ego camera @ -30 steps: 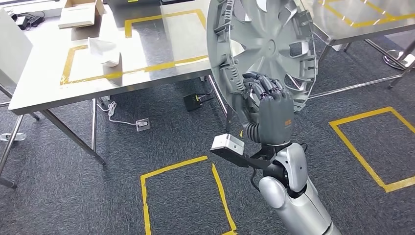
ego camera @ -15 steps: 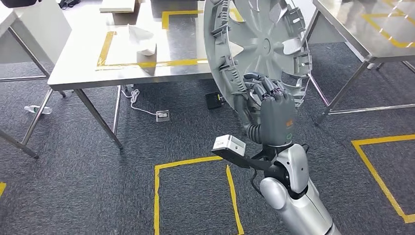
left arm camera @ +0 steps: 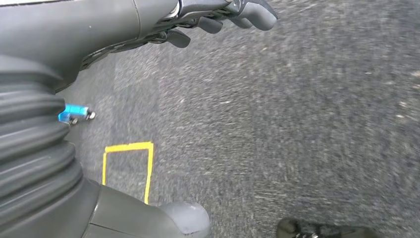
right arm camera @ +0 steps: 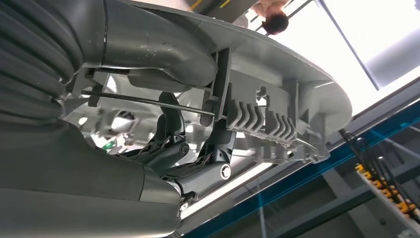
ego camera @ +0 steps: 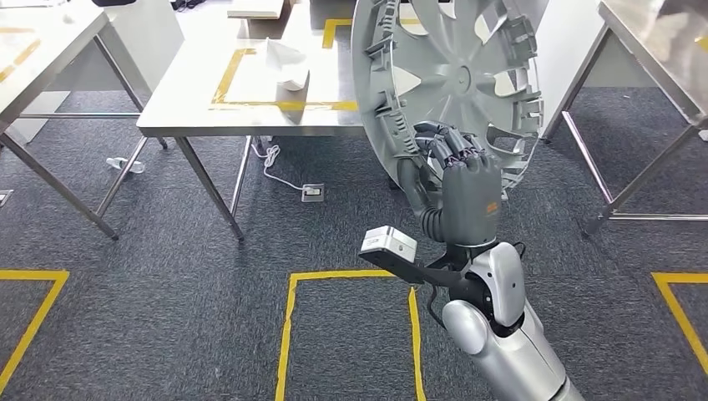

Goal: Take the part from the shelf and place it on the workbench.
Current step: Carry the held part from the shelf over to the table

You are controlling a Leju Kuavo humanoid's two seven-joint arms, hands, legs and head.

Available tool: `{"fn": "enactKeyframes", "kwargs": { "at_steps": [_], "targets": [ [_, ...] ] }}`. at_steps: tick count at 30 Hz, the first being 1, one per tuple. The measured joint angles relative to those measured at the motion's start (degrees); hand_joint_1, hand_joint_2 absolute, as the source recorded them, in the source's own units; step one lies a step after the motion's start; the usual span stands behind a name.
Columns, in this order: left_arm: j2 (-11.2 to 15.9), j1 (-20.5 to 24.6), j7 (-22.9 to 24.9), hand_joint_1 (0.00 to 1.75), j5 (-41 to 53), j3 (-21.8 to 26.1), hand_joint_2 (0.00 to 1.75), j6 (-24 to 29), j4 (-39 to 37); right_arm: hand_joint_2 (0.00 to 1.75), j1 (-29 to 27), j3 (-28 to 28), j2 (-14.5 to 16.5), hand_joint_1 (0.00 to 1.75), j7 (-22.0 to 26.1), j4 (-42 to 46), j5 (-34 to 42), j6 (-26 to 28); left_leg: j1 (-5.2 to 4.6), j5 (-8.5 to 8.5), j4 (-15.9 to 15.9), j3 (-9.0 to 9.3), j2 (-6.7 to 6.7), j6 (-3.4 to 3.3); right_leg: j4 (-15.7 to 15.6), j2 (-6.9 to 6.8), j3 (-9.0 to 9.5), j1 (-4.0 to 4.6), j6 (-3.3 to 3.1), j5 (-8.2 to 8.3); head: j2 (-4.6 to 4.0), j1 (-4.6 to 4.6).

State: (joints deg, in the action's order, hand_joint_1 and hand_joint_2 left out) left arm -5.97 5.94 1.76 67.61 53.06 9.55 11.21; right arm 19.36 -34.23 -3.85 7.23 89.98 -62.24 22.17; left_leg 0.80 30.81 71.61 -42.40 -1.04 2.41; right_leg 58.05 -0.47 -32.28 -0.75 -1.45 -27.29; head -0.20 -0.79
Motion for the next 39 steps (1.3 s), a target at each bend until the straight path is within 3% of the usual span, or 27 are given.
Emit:
{"fn": "enactKeyframes", "kwargs": {
  "at_steps": [1, 2, 3, 5, 7, 11, 14, 18, 21, 24, 25, 27, 29, 30, 31, 32, 34, 35, 37, 39],
  "targets": [
    [0.0, 0.0, 0.2, 0.0, 0.0, 0.0, 1.75, 0.0, 0.0, 1.75, 0.0, 0.0, 0.0, 1.75, 0.0, 0.0, 0.0, 0.0, 0.06, 0.6, 2.3, -1.01, 0.33, 0.13, 0.0, -0.64, 0.0, 0.04, -0.02, -0.05, 0.0, -0.01],
    [0.0, -0.1, 0.4, 0.0, 0.0, 0.1, 1.75, 0.0, 0.0, 1.75, 0.0, 0.0, 0.0, 1.75, -0.1, 0.0, 0.0, 0.0, 0.11, 0.14, 2.5, -0.95, 0.51, 0.22, 0.0, -1.17, 0.01, 0.04, -0.01, -0.09, 0.0, -0.01],
    [0.0, -0.1, 0.6, 0.0, 0.1, 0.1, 1.75, 0.0, 0.0, 1.75, 0.0, 0.0, 0.0, 1.75, -0.2, 0.0, 0.1, 0.0, 0.16, -1.18, 0.5, 0.2, 0.67, 0.25, 0.1, -1.59, 0.03, 0.03, 0.07, -0.15, 0.0, -0.01],
    [0.1, -0.2, 1.0, 0.0, 0.2, 0.1, 1.75, 0.0, 0.0, 1.75, 0.0, 0.0, 0.0, 1.75, -0.3, 0.1, 0.3, 0.0, 0.19, -4.26, -7.3, 4.55, 1.19, 0.06, 0.2, -2.16, 0.07, 0.08, 0.44, -0.36, 0.0, -0.02],
    [0.1, -0.2, 1.2, 0.0, 0.3, 0.1, 1.75, 0.0, 0.0, 1.75, 0.1, 0.0, 0.0, 1.75, -0.1, 0.2, 0.8, 0.1, 0.11, -5.4, -12.2, 7.22, 1.52, -0.61, 0.5, -2.45, -0.08, 0.4, 0.9, -0.61, 0.0, 0.06],
    [0.0, -0.2, 1.5, 0.0, 0.3, 0.2, 1.75, 0.0, 0.0, 1.75, 0.1, 0.0, 0.0, 1.75, 0.3, 0.2, 1.5, 0.4, -0.02, -5.41, -12.7, 7.39, 1.45, -1.32, 0.4, -2.33, -0.17, 0.71, 0.15, -0.39, 0.0, 0.15],
    [0.0, -0.1, 1.6, 0.0, 0.3, 0.2, 1.75, 0.0, 0.0, 1.75, 0.1, 0.0, 0.0, 1.75, 0.9, 0.2, 1.8, 1.0, -0.16, -5.35, -12.7, 7.35, 1.46, -1.77, 0.0, -2.32, -0.01, 0.65, 0.52, -0.14, 0.0, 0.15],
    [0.1, -0.1, 1.7, 0.0, 0.3, 0.2, 1.75, 0.0, 0.0, 1.75, 0.2, 0.0, 0.0, 1.75, 1.1, 0.2, 2.0, 1.2, -0.58, -5.15, -12.4, 7.18, 1.52, -2.44, -0.4, -2.34, 0.1, 0.31, 2.12, 0.07, 0.0, 0.14],
    [0.1, -0.1, 1.7, 0.0, 0.3, 0.3, 1.75, 0.0, 0.0, 1.75, 0.4, 0.0, 0.1, 1.75, 1.1, 0.1, 2.0, 1.2, -0.92, -5.03, -12.3, 7.05, 1.51, -2.89, -0.5, -2.39, 0.1, 0.0, 2.95, 0.12, 0.0, 0.13],
    [0.3, -0.1, 1.6, 0.0, 0.3, 0.3, 1.75, 0.0, 0.0, 1.75, 0.7, 0.0, 0.4, 1.75, 1.1, 0.1, 2.0, 1.2, -0.75, -4.65, -13.0, 7.09, 1.3, -3.86, 0.5, -2.4, 0.05, -0.25, 3.74, 0.7, 0.0, 0.16],
    [0.3, -0.1, 1.6, 0.0, 0.3, 0.3, 1.75, 0.0, 0.0, 1.75, 0.7, 0.0, 0.5, 1.75, 1.1, 0.1, 2.0, 1.2, -0.6, -4.5, -13.3, 7.45, 1.16, -4.28, 1.4, -2.08, -0.23, -0.32, 3.94, 0.47, 0.0, 0.22],
    [0.3, -0.1, 1.4, 0.0, 0.2, 0.3, 1.75, 0.0, 0.0, 1.75, 0.9, 0.0, 0.5, 1.75, 1.1, 0.1, 1.9, 1.2, -0.43, -4.51, -13.4, 8.38, 0.92, -4.66, 5.3, -0.96, -2.26, -0.45, 4.02, -1.86, 0.0, 0.43],
    [0.3, -0.1, 1.2, 0.0, 0.1, 0.3, 1.75, 0.0, 0.0, 1.75, 0.9, 0.0, 0.5, 1.75, 1.1, 0.1, 1.9, 1.2, -0.42, -4.46, -13.3, 8.61, 0.69, -4.51, 12.3, 0.01, -6.22, -0.46, 4.09, -5.09, 0.0, 0.61],
    [0.3, -0.1, 1.1, 0.0, 0.1, 0.3, 1.75, 0.0, 0.0, 1.75, 0.8, 0.0, 0.5, 1.75, 1.1, 0.0, 1.9, 1.2, -0.42, -4.33, -13.3, 8.72, 0.53, -4.35, 15.1, 0.18, -8.07, -0.47, 4.17, -5.89, 0.0, 0.64],
    [0.3, -0.2, 1.1, 0.0, 0.1, 0.3, 1.75, 0.0, 0.0, 1.75, 0.8, 0.0, 0.5, 1.75, 1.1, 0.0, 1.9, 1.2, -0.39, -4.14, -13.3, 8.88, 0.36, -4.15, 16.1, 0.24, -9.13, -0.5, 4.2, -5.64, 0.0, 0.65],
    [0.2, -0.2, 1.1, 0.0, 0.1, 0.3, 1.75, 0.0, 0.0, 1.75, 0.7, 0.0, 0.5, 1.75, 1.1, 0.0, 1.9, 1.2, -0.31, -3.88, -13.2, 9.15, 0.17, -3.91, 14.8, 0.26, -9.07, -0.56, 4.14, -4.25, 0.0, 0.65],
    [0.1, -0.2, 1.0, 0.0, 0.1, 0.3, 1.75, 0.0, 0.0, 1.75, 0.6, 0.0, 0.5, 1.75, 1.1, 0.0, 1.9, 1.2, -0.09, -3.2, -13.1, 9.83, -0.17, -3.26, 7.6, 0.32, -6.3, -0.74, 3.95, 0.29, 0.0, 0.67],
    [0.1, -0.2, 1.0, 0.0, 0.1, 0.3, 1.75, 0.0, 0.0, 1.75, 0.7, 0.0, 0.5, 1.75, 1.1, -0.1, 1.9, 1.2, -0.03, -2.88, -13.0, 10.05, -0.28, -2.85, 4.0, 0.4, -4.96, -0.64, 3.74, 1.44, 0.0, 0.72],
    [0.1, -0.2, 1.0, 0.0, 0.1, 0.3, 1.75, 0.0, 0.0, 1.75, 0.6, 0.0, 0.5, 1.75, 1.2, -0.2, 1.9, 1.2, -0.01, -2.47, -13.0, 10.23, -0.37, -1.89, 0.8, 0.56, -3.68, -0.29, 2.94, 1.59, 0.0, 0.81],
    [0.1, -0.3, 1.0, 0.0, 0.1, 0.3, 1.75, 0.0, 0.0, 1.75, 0.6, 0.0, 0.5, 1.75, 1.1, -0.3, 1.9, 1.2, 0.01, -2.37, -12.8, 10.58, -0.35, -1.0, 0.5, 0.66, -3.07, -0.13, 1.83, 1.13, 0.0, 0.85]
  ]
}}
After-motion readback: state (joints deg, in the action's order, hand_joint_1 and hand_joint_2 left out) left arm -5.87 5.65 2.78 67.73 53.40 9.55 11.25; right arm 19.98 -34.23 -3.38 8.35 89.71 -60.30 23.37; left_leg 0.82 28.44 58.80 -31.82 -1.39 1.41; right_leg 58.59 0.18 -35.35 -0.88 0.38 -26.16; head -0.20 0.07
